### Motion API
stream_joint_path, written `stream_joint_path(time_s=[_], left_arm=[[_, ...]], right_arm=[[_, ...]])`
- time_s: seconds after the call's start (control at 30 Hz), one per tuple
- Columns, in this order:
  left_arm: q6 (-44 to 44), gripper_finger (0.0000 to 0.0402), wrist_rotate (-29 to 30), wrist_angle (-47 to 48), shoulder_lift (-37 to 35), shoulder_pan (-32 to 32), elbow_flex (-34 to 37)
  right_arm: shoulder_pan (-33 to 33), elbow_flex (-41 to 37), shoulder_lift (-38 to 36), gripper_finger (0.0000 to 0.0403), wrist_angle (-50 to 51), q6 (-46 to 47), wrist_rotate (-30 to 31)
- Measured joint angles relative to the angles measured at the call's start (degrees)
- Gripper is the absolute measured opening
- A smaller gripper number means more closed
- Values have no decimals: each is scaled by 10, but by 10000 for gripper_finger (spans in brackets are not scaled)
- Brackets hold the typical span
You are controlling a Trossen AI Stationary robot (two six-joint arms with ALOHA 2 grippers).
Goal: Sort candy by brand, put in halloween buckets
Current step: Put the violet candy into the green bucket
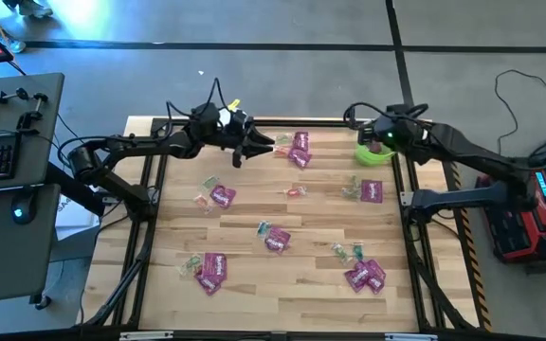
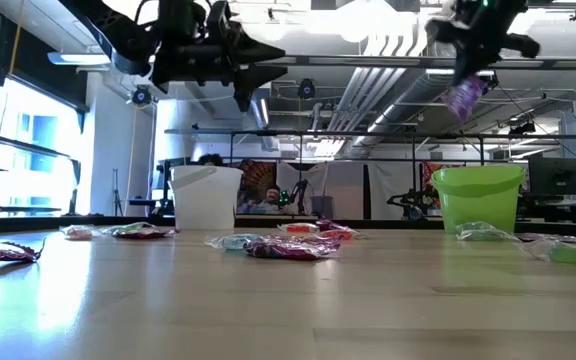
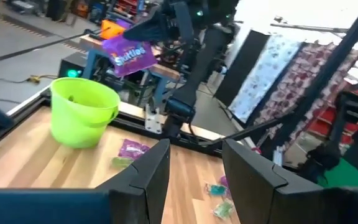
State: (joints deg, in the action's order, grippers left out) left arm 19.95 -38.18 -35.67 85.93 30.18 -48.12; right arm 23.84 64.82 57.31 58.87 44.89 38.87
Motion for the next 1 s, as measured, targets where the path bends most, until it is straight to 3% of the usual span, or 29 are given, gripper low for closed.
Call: stream_joint_path(time_s=[0.27, 0.6, 1.0], left_arm=[[-35, 140, 42, 13, 0, -2, 0], [-120, 140, 103, 47, 0, -2, 0], [-113, 140, 123, 58, 0, -22, 0]], right_arm=[[100, 0, 49, 0, 30, -63, -41], [189, 0, 134, 0, 9, -240, -81], [270, 0, 197, 0, -24, -295, -192]])
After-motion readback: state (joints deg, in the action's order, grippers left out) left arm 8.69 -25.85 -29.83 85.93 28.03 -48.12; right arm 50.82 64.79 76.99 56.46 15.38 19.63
